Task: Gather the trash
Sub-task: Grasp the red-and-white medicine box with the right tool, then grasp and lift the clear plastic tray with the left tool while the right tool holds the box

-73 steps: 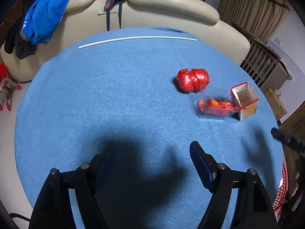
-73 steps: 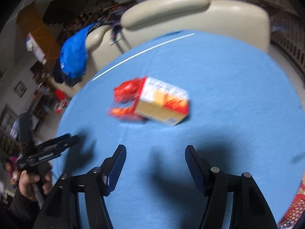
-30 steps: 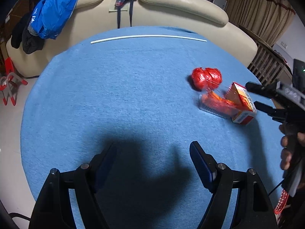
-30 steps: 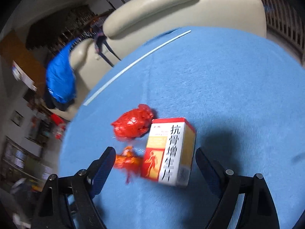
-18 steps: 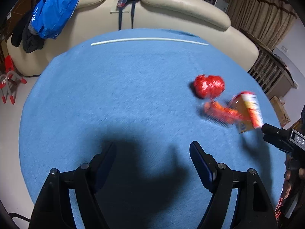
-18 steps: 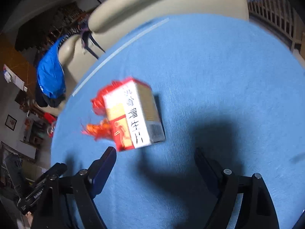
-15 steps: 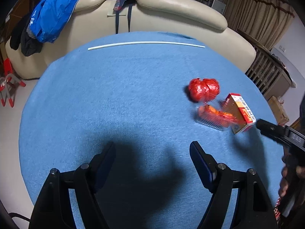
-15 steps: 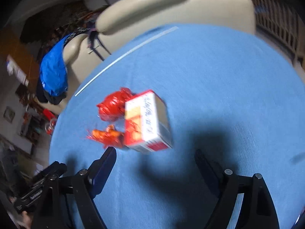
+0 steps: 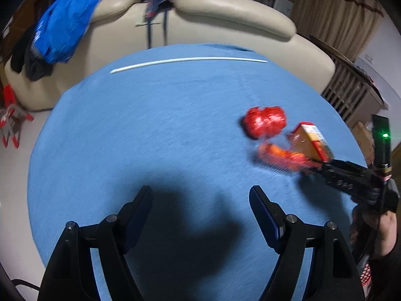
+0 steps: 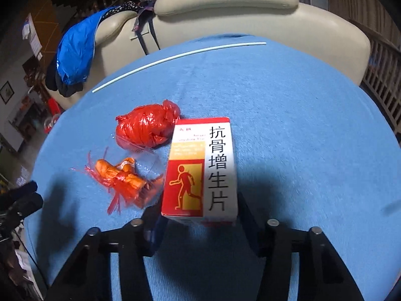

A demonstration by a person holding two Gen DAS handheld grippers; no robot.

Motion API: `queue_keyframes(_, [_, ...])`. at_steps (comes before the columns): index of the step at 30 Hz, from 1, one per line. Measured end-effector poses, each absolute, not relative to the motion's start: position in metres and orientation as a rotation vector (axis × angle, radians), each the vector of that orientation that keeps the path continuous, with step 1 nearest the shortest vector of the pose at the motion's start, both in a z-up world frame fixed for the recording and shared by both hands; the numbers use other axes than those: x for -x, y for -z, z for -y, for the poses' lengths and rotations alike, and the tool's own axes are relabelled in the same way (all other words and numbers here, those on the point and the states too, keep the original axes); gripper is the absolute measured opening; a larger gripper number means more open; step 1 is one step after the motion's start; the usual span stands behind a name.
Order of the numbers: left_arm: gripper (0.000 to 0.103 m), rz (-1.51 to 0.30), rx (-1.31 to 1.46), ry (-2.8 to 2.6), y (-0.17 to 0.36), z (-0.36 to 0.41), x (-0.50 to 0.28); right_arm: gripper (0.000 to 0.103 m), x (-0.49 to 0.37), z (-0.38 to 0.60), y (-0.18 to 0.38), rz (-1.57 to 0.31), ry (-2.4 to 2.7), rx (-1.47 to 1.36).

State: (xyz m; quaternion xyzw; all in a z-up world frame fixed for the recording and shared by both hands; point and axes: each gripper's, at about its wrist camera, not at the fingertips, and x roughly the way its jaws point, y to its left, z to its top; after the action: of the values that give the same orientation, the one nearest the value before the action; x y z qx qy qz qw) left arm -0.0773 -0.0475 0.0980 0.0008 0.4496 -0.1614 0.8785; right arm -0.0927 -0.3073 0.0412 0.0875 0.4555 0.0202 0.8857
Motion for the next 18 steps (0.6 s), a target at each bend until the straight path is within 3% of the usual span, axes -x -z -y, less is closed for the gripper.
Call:
queue_keyframes(9, [0.082,-0.955,-0.165,0.388,-0.099,0.145,0.031,0.050,0.114,0.335,-0.040,-0.926,-0.043,-0.324])
queue_keyframes(14, [0.084,-1.076,-0.200,0.299,-0.055,0.122,0.056,0.050,0.127,0.343,-0.037,-0.913,-0.053,-0.368])
queue_keyframes(18, [0.084,-1.032,-0.193,0.275,-0.055,0.087,0.098,0.050,0.130,0.343,-0.038,-0.899,-0.061,-0.386])
